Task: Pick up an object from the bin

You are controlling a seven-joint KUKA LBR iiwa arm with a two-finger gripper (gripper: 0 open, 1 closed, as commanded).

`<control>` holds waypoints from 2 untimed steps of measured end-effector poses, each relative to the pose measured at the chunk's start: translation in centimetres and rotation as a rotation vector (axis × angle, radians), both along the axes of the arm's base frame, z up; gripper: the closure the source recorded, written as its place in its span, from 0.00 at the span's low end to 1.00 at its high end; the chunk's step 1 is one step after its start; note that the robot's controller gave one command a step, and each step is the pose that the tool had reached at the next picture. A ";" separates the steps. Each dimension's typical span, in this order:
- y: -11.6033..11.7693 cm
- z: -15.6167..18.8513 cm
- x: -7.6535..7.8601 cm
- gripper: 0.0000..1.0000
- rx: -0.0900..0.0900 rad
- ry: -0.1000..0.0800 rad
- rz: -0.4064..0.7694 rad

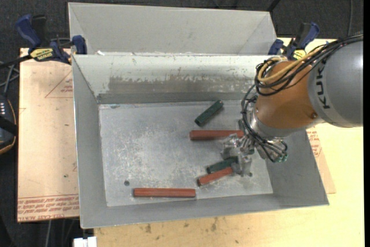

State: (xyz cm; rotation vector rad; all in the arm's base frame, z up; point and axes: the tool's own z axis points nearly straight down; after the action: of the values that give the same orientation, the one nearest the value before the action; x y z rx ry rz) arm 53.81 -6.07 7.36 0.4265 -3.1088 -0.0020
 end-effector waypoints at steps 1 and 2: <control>0.0 0.0 0.0 1.00 0.000 0.000 0.000; 0.0 0.0 0.0 1.00 0.000 0.000 0.001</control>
Offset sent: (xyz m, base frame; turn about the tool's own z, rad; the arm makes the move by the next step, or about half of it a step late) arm -0.0095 0.0078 0.0144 -0.5973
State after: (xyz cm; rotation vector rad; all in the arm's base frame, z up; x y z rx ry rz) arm 53.81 -6.07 7.36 0.4285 -3.1086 -0.0017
